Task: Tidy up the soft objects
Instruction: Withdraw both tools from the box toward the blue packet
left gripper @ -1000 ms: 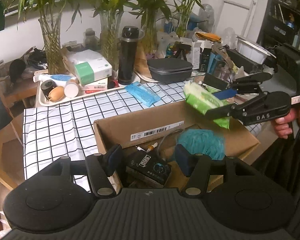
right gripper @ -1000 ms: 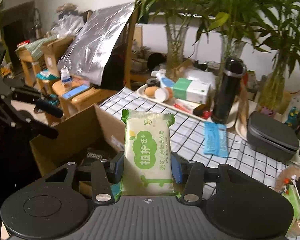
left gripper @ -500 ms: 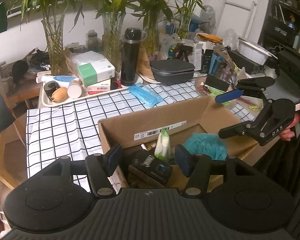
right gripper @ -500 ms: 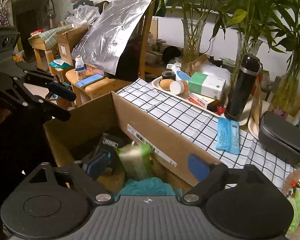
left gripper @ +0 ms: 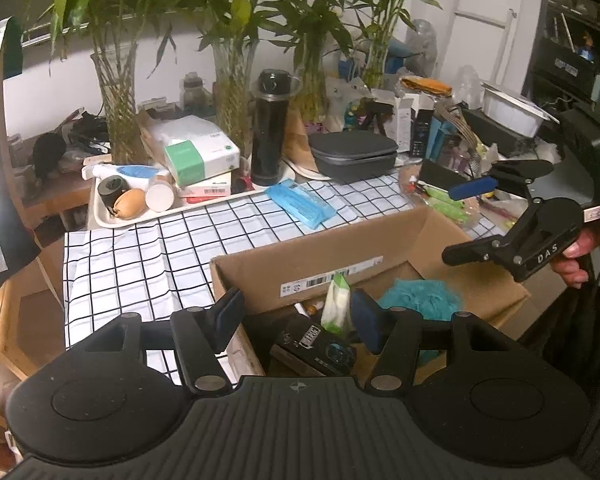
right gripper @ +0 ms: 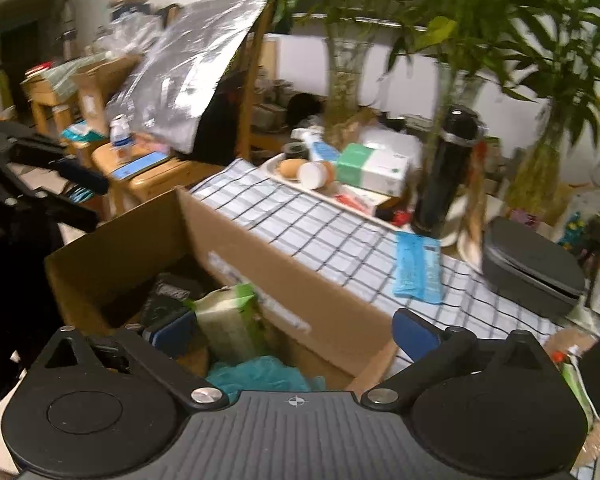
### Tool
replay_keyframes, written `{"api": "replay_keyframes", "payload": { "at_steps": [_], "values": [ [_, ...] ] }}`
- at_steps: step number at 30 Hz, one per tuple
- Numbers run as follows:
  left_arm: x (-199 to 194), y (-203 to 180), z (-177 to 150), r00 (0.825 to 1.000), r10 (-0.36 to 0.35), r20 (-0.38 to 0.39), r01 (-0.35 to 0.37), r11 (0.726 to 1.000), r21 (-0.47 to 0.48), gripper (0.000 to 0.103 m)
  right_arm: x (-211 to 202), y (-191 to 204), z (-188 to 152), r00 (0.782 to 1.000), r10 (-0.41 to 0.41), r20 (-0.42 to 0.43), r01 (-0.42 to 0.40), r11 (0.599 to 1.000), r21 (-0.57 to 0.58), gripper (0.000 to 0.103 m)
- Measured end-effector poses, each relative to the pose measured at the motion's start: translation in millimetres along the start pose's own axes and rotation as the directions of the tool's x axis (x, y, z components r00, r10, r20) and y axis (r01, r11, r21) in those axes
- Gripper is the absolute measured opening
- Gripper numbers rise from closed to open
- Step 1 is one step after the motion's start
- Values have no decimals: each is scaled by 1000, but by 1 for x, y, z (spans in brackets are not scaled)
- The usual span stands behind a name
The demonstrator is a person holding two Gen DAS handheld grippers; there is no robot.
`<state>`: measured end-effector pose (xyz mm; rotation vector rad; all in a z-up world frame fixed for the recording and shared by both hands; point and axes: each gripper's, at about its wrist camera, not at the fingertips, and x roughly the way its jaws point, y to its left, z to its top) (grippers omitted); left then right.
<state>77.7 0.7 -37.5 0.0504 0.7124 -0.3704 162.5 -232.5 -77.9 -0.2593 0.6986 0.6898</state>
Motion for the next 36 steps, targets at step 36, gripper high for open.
{"api": "replay_keyframes", "payload": {
  "at_steps": [36],
  "values": [
    [45,50,37,988,27,151,-15,997,-80,58,21,-61,1,968,-251,29,232,929,289,103]
  ]
}}
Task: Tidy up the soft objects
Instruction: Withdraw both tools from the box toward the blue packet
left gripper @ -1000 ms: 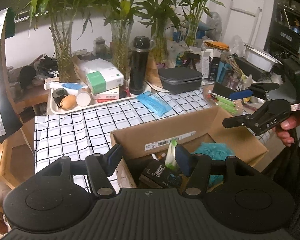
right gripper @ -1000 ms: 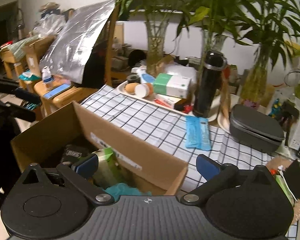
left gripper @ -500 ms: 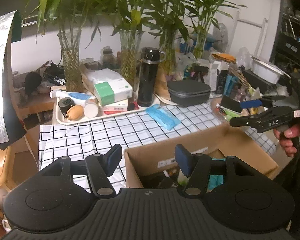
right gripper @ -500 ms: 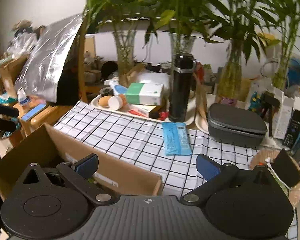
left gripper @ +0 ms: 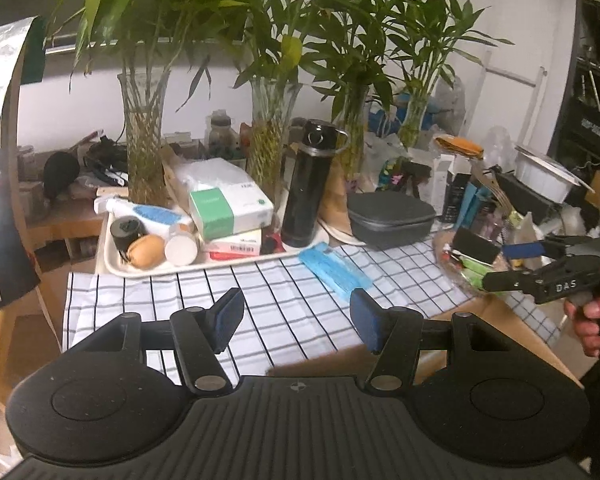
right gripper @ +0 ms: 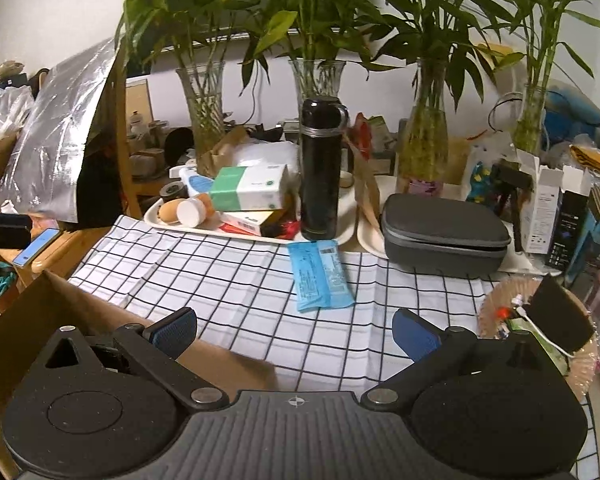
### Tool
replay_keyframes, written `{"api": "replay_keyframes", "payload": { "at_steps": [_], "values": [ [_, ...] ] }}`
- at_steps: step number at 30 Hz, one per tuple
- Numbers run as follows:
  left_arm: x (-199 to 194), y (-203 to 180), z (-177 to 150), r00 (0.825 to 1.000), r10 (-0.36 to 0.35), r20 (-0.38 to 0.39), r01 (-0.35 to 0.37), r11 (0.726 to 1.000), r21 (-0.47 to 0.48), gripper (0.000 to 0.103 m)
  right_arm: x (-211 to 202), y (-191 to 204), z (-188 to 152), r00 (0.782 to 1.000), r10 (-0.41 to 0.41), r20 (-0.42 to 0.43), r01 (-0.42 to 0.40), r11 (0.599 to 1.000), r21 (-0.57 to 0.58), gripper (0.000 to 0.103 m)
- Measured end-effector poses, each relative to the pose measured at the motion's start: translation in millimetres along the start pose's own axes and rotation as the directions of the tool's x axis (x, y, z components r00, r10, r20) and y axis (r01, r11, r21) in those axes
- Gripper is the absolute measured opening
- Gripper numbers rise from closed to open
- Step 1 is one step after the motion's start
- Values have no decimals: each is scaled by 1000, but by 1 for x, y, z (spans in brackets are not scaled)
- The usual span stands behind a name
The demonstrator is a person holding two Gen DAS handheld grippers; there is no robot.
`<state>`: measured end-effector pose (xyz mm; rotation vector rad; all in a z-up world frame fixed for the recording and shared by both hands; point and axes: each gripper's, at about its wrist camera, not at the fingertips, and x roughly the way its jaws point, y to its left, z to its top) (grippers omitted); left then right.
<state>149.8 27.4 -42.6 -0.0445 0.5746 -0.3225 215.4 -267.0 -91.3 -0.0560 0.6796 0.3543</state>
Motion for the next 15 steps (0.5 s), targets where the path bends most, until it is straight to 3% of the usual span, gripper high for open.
{"api": "replay_keyframes", "payload": {
  "at_steps": [15],
  "values": [
    [50,14,-1,999,24,-28,-24,1000,11,58,19,-7,9,999,-41,-4,41,999,-1,103]
  ]
}}
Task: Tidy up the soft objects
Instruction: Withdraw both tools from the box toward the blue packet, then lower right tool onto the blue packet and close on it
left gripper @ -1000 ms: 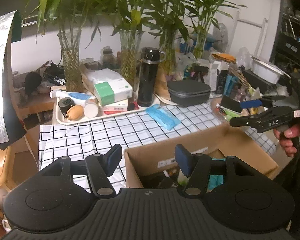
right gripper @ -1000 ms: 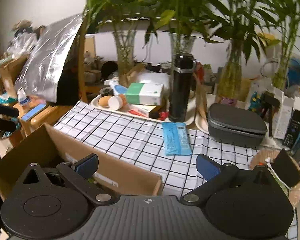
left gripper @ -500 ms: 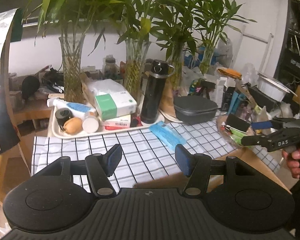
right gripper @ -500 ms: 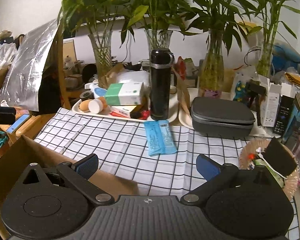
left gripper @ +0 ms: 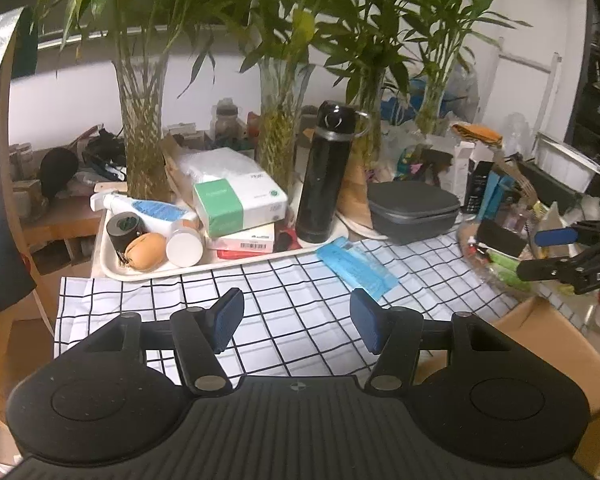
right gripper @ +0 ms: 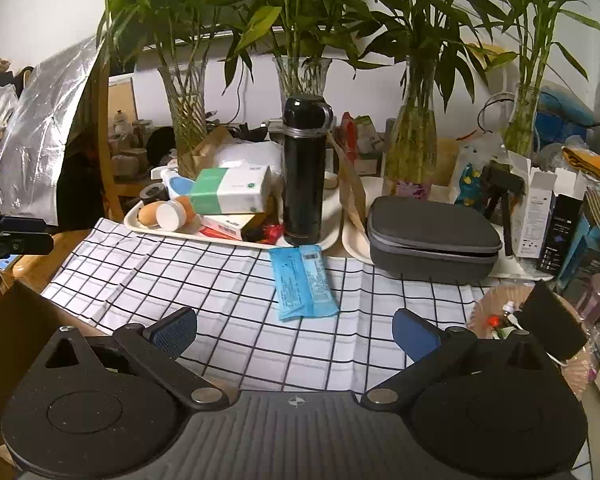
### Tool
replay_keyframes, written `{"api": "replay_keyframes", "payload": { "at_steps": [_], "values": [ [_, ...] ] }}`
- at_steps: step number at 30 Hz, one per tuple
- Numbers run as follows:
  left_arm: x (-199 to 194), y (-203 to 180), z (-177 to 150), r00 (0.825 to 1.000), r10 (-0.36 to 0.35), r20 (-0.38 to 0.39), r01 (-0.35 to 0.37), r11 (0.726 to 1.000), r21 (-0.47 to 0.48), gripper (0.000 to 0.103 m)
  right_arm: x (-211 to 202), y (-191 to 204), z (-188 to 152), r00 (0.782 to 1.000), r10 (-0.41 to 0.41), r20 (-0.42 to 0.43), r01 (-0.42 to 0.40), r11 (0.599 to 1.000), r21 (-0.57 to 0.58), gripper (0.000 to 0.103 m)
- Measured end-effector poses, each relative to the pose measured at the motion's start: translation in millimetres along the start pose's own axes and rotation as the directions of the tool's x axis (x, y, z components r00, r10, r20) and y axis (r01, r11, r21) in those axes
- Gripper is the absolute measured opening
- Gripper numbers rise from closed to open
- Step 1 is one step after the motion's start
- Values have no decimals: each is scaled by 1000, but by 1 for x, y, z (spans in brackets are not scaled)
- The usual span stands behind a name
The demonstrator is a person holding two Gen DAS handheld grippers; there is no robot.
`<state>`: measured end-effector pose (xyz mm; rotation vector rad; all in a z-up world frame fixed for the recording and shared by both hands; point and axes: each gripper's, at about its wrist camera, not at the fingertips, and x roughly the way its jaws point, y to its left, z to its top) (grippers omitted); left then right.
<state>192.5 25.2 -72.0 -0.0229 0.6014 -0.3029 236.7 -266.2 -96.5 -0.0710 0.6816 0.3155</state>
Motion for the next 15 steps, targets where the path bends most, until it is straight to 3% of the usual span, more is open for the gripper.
{"api": "replay_keyframes", "payload": {
  "at_steps": [15],
  "values": [
    [42,26,2,999,-31,-40,30,999,-21,58,45,-15,8,999,-13,-39,11,999,-53,103]
  ]
}}
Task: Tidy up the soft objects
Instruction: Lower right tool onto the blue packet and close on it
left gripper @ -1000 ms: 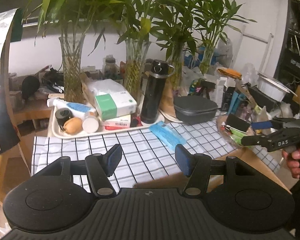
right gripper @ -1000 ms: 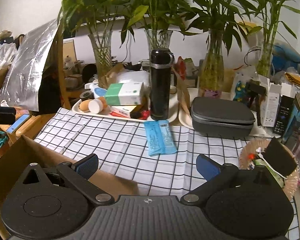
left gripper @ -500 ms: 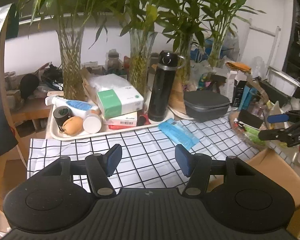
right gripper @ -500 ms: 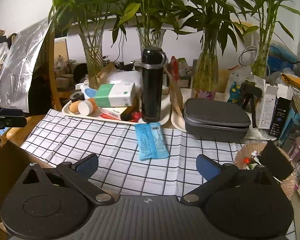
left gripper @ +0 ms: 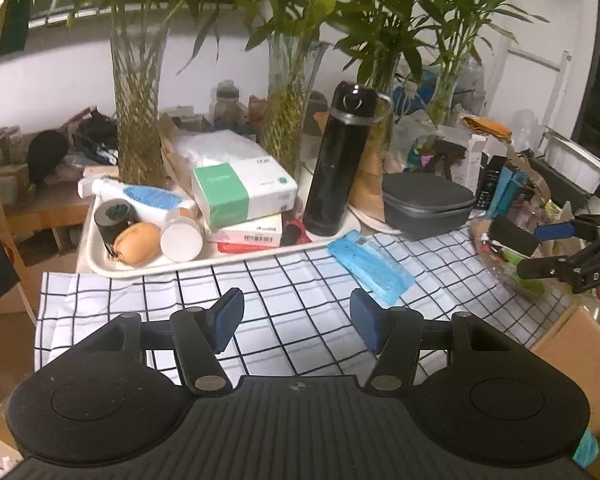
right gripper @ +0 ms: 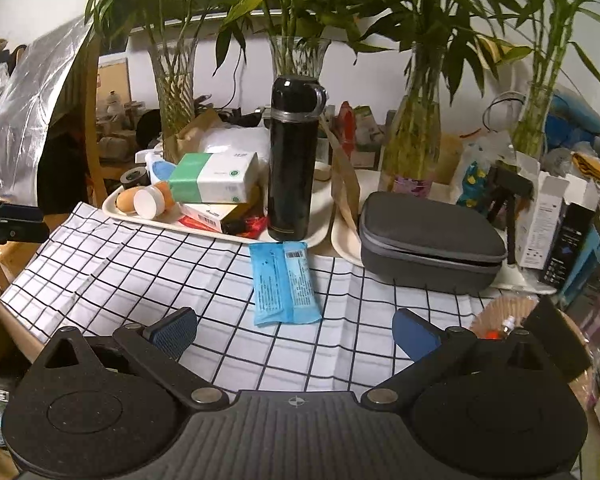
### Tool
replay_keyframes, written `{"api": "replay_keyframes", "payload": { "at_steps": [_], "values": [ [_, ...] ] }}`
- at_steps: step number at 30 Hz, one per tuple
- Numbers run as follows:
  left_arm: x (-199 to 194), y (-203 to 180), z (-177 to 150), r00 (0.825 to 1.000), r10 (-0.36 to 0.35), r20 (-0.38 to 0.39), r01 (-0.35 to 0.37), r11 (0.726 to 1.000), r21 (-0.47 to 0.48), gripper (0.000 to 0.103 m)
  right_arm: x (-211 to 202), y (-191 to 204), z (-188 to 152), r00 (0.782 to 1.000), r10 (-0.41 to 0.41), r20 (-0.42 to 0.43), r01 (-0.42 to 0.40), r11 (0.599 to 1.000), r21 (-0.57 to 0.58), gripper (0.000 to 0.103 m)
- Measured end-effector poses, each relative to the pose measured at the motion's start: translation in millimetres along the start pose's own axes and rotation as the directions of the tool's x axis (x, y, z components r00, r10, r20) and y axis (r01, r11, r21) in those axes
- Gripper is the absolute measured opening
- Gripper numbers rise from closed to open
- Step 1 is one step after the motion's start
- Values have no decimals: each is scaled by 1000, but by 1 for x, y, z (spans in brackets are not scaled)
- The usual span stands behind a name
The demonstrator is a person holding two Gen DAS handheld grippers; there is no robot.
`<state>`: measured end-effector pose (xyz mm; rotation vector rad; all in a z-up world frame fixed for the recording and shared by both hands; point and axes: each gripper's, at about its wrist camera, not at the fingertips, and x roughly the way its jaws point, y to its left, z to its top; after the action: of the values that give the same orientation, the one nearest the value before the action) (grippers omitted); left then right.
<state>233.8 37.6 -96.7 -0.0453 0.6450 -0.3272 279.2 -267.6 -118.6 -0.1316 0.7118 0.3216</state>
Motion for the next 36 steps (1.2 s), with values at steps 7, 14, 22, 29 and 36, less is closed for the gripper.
{"api": "replay_keyframes", "payload": {
  "at_steps": [7,14,22,29,36],
  "values": [
    [15,7,-1,999,-20,-41,20,1000,-3,58,32,-5,2,998,5,-55,-7,1000,-31,103],
    [24,8,-3,997,-18,-74,21,999,32,58,62,-6,3,997,17,-73,-22,998,-66,103],
    [28,9,-5,994,-13,-109,20,998,67,58,104,-6,6,994,24,-105,-34,995,-95,103],
    [36,28,-1,982,-64,-177,53,996,-67,58,139,-2,8,992,38,-122,-50,994,-94,103],
    [56,58,-11,903,-315,-293,196,907,-372,58,178,2,3,987,30,-157,-49,992,-119,103]
  ]
}}
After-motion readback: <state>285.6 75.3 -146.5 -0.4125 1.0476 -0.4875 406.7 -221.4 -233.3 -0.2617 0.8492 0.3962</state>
